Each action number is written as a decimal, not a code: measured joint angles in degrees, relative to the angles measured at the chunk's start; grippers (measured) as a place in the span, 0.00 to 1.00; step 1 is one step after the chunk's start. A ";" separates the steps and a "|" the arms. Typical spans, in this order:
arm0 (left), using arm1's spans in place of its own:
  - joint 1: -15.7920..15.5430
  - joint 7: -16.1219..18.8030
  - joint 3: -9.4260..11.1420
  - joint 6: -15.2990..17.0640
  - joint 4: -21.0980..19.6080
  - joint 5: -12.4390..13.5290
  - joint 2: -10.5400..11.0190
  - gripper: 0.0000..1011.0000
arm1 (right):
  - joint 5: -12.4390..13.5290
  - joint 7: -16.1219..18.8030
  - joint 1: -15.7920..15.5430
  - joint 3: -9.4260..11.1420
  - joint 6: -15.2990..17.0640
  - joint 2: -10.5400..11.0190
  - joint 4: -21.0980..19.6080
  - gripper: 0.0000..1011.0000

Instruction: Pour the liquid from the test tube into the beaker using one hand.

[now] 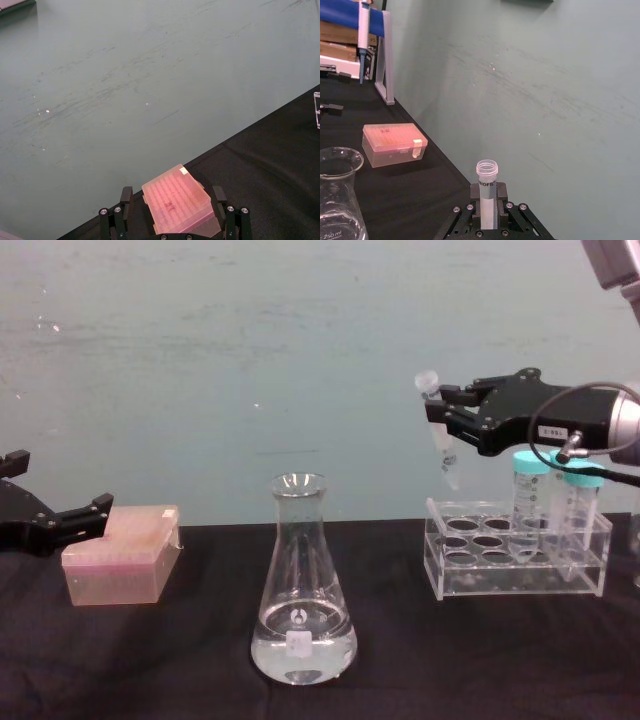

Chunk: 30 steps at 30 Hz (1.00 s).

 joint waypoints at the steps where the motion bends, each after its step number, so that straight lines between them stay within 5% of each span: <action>1: 0.00 0.00 0.00 0.00 0.00 0.00 0.00 0.99 | -0.43 -0.07 0.04 -0.22 -0.32 0.06 -0.23 0.19; 14: 0.00 0.00 0.00 0.00 0.00 0.00 0.00 0.99 | -5.74 -1.95 0.57 -2.26 -3.13 0.82 -2.85 0.19; 30: 0.00 0.00 0.00 0.00 0.00 0.00 0.00 0.99 | -9.22 -2.33 0.89 -4.05 -5.04 1.07 -5.14 0.19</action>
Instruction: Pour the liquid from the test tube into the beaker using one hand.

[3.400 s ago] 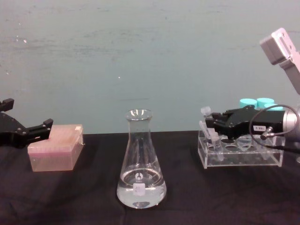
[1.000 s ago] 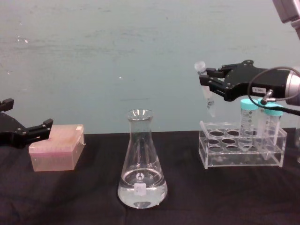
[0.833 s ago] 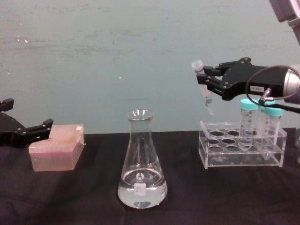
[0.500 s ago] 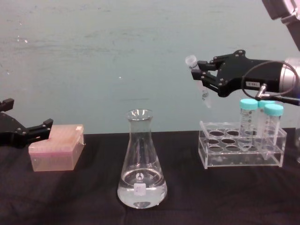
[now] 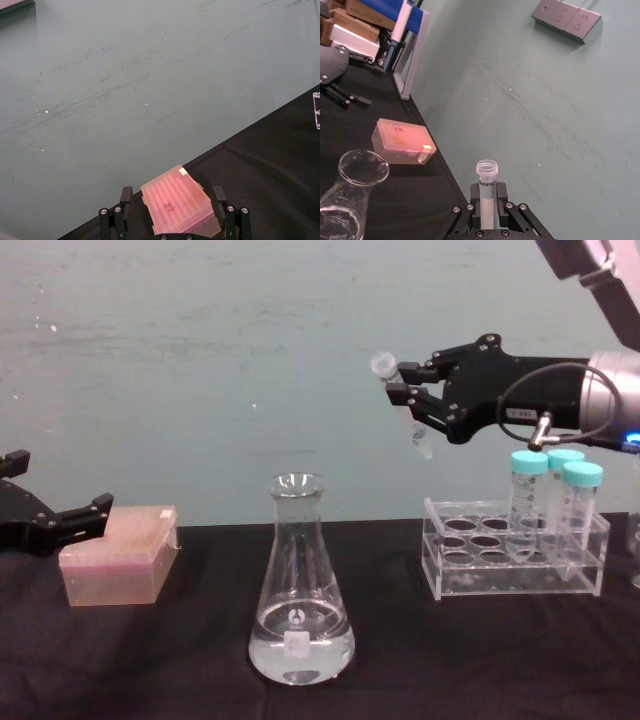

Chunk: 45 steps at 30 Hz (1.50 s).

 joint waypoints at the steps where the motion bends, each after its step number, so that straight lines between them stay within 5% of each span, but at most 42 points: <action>1: 0.00 0.00 0.00 0.00 0.00 0.00 0.00 0.99 | -0.11 0.02 0.04 -0.08 -0.07 -0.01 -0.08 0.19; 26: 0.00 0.00 0.00 0.00 0.00 -0.01 0.00 0.99 | -3.80 1.36 1.39 -4.05 -2.58 -0.37 -1.91 0.19; 45: 0.00 0.00 0.00 0.00 0.00 0.00 0.00 0.99 | -9.78 -1.47 1.48 -6.58 -5.18 0.82 -4.00 0.19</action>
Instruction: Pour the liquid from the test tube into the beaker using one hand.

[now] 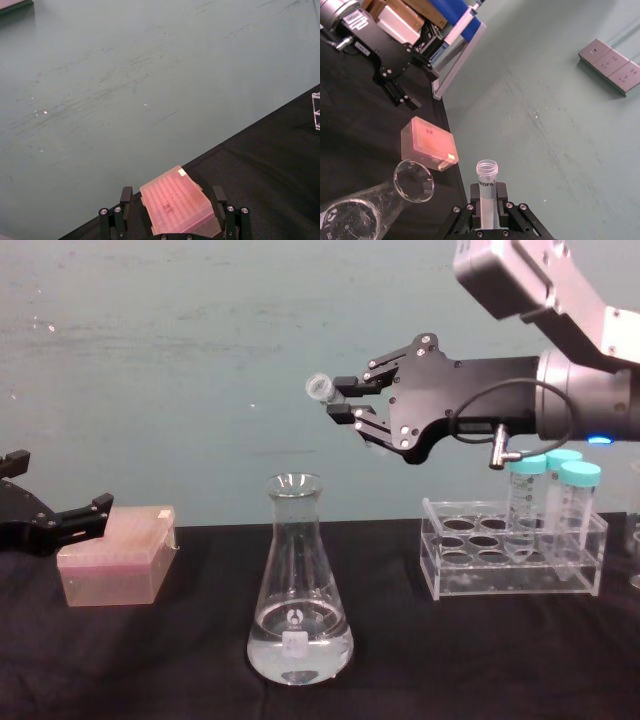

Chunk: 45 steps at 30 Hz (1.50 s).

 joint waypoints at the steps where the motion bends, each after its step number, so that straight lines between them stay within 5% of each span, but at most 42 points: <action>1: 0.00 0.00 0.00 0.00 0.00 0.00 0.00 0.99 | -0.37 -0.22 -0.03 -0.08 -0.17 0.09 -0.11 0.19; 12: 0.00 0.00 0.00 0.00 0.00 0.00 0.00 0.99 | -5.33 -2.48 0.15 -1.42 -1.80 1.02 -1.26 0.19; 45: 0.00 0.00 0.00 0.00 0.00 0.00 0.00 0.99 | -11.96 -5.29 0.67 -3.76 -3.45 2.41 -2.97 0.19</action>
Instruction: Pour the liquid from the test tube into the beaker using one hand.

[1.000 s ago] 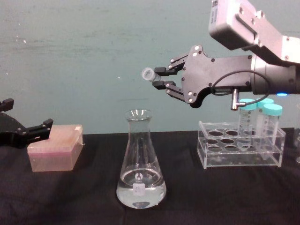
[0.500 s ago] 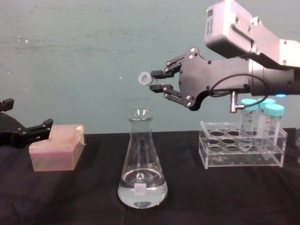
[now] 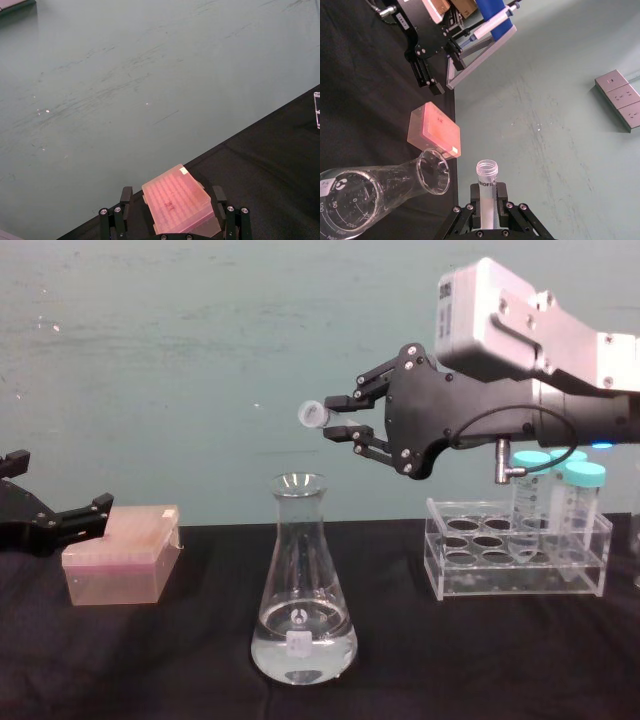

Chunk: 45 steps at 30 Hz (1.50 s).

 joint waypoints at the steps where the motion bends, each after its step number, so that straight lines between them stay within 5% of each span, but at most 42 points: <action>1: 0.00 0.00 0.00 0.00 0.00 0.00 0.00 0.99 | -0.38 -0.19 0.09 -0.13 -0.13 0.03 0.07 0.19; 45: 0.00 0.00 0.00 0.00 0.00 0.00 0.00 0.99 | -13.24 -8.43 1.82 -3.95 -2.30 1.22 -0.49 0.19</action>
